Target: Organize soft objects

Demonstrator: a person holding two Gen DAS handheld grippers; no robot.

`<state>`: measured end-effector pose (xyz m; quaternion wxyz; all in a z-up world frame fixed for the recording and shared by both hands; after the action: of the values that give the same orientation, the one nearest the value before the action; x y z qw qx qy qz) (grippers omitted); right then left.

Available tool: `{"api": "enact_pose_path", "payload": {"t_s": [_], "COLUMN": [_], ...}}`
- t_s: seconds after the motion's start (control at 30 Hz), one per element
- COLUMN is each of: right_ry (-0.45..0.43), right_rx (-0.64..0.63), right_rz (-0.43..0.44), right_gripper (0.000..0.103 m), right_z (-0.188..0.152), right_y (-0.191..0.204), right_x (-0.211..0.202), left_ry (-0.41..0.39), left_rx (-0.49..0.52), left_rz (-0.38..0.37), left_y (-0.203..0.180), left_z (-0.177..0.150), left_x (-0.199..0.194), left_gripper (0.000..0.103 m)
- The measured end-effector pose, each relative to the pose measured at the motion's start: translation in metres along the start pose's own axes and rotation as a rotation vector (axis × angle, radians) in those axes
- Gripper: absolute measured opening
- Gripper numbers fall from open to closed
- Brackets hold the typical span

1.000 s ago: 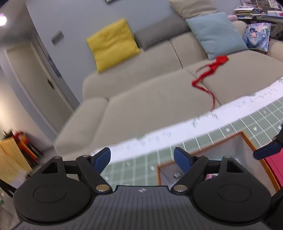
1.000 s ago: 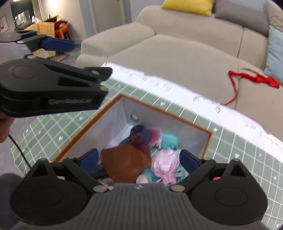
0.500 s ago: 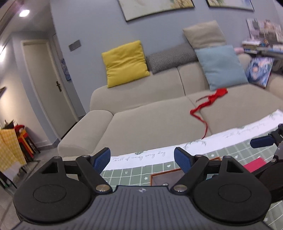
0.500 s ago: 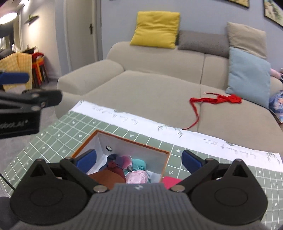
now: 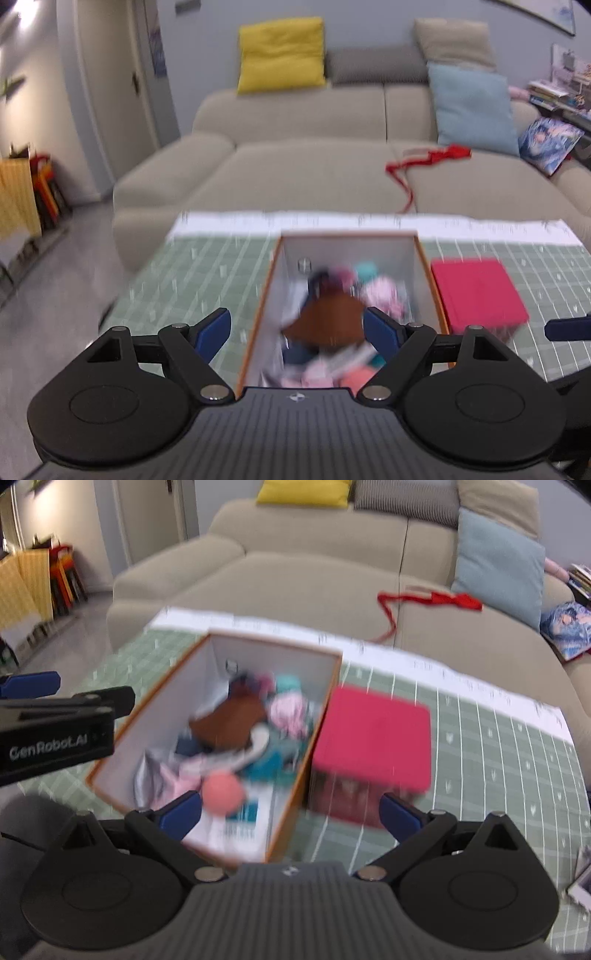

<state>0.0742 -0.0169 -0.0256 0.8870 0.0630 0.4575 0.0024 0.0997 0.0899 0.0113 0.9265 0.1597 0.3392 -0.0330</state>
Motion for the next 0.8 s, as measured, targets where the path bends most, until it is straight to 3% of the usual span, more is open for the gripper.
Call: {"api": "enact_pose_path", "payload": {"t_s": [0.13, 0.37, 0.8], "right_ry": [0.058, 0.091, 0.094], "right_rx": [0.021, 0.081, 0.104], "right_rz": [-0.045, -0.079, -0.110], "right_gripper": [0.100, 0.100, 0.100], "right_z": [-0.027, -0.042, -0.045], "right_y": [-0.002, -0.005, -0.010], "right_x": [-0.002, -0.010, -0.012], "left_ry": [0.069, 0.176, 0.205], "left_rx": [-0.025, -0.045, -0.048], "left_rz": [0.012, -0.066, -0.122], "left_y": [-0.001, -0.014, -0.021], "left_z": [-0.024, -0.057, -0.065], "left_x": [-0.004, -0.013, -0.015], "left_gripper": [0.096, 0.096, 0.096]}}
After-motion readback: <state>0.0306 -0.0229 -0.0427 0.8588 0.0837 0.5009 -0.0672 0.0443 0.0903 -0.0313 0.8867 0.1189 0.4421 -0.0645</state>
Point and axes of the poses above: each gripper's, at about its wrist camera, not at the fingertips, and x roughly the way its jaws point, y to its left, z to its top, the point moved 8 cm from there along x, roughly the way its jaws point, and after that the axes turned 13 degrees about x, right-handed, at the moved point
